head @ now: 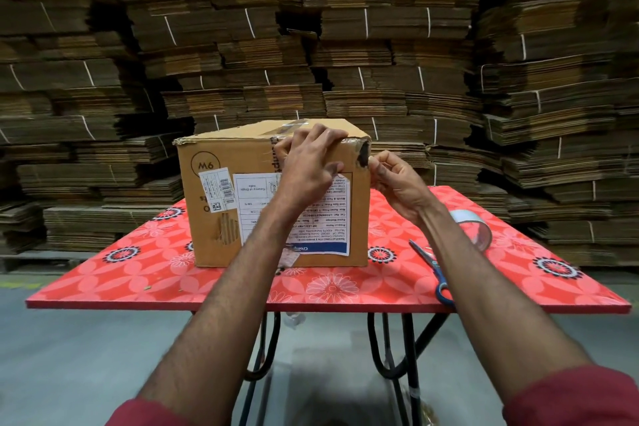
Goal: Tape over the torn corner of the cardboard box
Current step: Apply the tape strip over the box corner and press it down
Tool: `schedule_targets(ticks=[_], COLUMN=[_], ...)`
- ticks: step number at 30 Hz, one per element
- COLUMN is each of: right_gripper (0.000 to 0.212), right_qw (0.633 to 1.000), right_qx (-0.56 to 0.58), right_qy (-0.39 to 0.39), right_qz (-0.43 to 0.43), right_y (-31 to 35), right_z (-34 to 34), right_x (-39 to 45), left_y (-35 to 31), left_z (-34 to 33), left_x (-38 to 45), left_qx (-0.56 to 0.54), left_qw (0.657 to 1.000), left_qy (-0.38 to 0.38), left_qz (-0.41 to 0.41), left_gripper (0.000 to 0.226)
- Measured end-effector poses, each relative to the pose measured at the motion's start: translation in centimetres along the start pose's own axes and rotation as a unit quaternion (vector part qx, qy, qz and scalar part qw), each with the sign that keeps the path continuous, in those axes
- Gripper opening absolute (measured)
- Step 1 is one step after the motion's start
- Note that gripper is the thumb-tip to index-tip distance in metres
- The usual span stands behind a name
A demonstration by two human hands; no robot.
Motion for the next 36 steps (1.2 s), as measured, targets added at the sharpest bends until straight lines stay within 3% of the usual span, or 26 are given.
schedule_targets(ticks=[3,7,12,16,22,27,32,36], right_gripper=[0.034,0.051,0.06,0.046,0.065,0.054,0.072,0.07], right_qw=[1.0,0.999,0.988,0.958,0.953,0.934,0.915,0.892], right_qx=[0.011,-0.028,-0.104,-0.225,-0.268,-0.346,-0.383,-0.417], right_qy=[0.004,0.007,-0.095,-0.144,-0.121,-0.081,-0.126,-0.158], right_qz=[-0.003,-0.022,0.061,0.109,0.07,0.027,0.039,0.079], right_y=[-1.0,-2.6,1.3,4.2,2.1,1.5,3.4,5.7], right_z=[0.1,1.2,0.2,-1.4,-0.3,0.0,-1.0,-2.5], right_x=[-0.3,-1.5,-0.9,0.6,0.0,-1.1,-1.3,0.4], left_y=[0.0,0.0,0.1,0.2,0.2,0.2,0.1,0.0], left_z=[0.0,-0.2,-0.2,-0.1,-0.3,-0.2,-0.2,-0.1], left_x=[0.0,-0.1,0.0,0.0,0.0,0.0,0.0,0.0], left_qx=[-0.003,-0.003,-0.012,-0.023,-0.014,-0.019,-0.005,-0.024], left_qw=[1.0,1.0,1.0,1.0,1.0,1.0,1.0,1.0], left_qy=[-0.002,0.0,0.0,0.003,-0.004,0.0,-0.008,-0.003], left_qz=[0.004,0.008,0.004,0.0,-0.001,0.003,0.001,-0.001], left_gripper=[0.051,0.051,0.051,0.052,0.052,0.052,0.05,0.05])
Point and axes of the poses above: each hand's wrist, its own x-axis towards the middle knuckle, its own z-axis out of the back of the hand, y = z × x, the point moved 8 cm from there along x, towards the middle knuckle, and after that the axes turned 5 degrees about x, right-handed, at the moved point
